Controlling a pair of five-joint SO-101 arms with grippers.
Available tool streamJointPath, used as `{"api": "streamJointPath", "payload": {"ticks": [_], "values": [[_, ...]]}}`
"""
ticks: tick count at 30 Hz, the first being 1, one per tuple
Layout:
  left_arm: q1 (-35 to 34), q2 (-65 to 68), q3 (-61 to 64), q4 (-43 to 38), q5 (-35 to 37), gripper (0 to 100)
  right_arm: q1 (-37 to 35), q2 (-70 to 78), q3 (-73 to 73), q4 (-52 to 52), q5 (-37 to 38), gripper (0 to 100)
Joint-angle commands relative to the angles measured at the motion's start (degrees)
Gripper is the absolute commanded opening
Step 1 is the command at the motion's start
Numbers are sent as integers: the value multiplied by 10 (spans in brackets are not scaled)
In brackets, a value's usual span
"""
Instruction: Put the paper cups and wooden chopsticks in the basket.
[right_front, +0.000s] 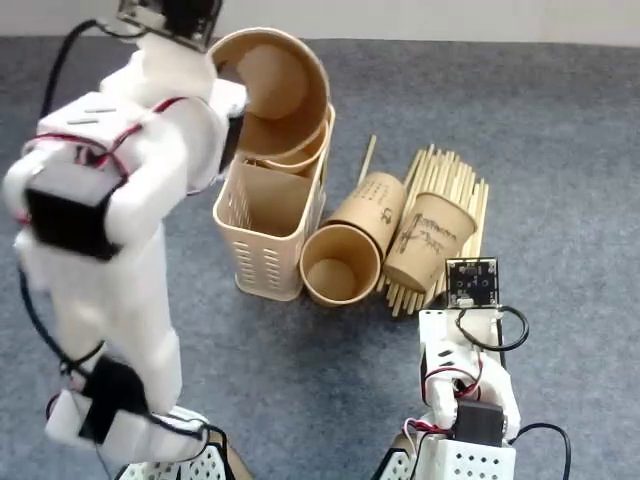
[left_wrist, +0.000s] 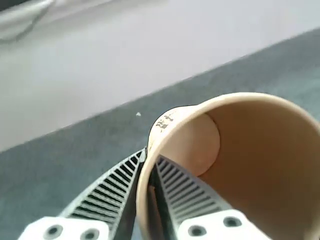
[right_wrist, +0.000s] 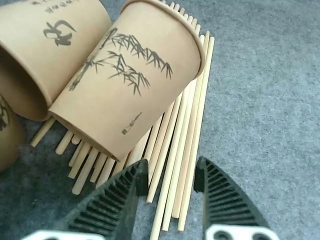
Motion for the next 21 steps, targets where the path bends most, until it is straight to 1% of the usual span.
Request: {"api": "streamJointPath", "payload": {"ticks": [1, 5, 9, 13, 15, 18, 19, 21], "values": [[7, 32, 1, 3, -4, 4, -3, -3, 71, -9, 9, 163], [4, 111, 1, 14, -4, 4, -3, -3, 71, -9, 9, 163], [4, 199, -2, -15, -5, 7, -3, -2, 71, -9, 9, 163], [4, 225, -2, -26, -5, 10, -3, -2, 71, -9, 9, 163], [3, 223, -2, -26, -4, 53, -3, -2, 71, -9, 9, 163], [-19, 216, -12, -23, -4, 159, -3, -2, 71, -9, 9, 163], [-29, 210, -25, -18, -4, 179, -4, -2, 71, -9, 9, 163], [-48, 196, -55, -15, -4, 186, -4, -2, 71, -9, 9, 163]]}}
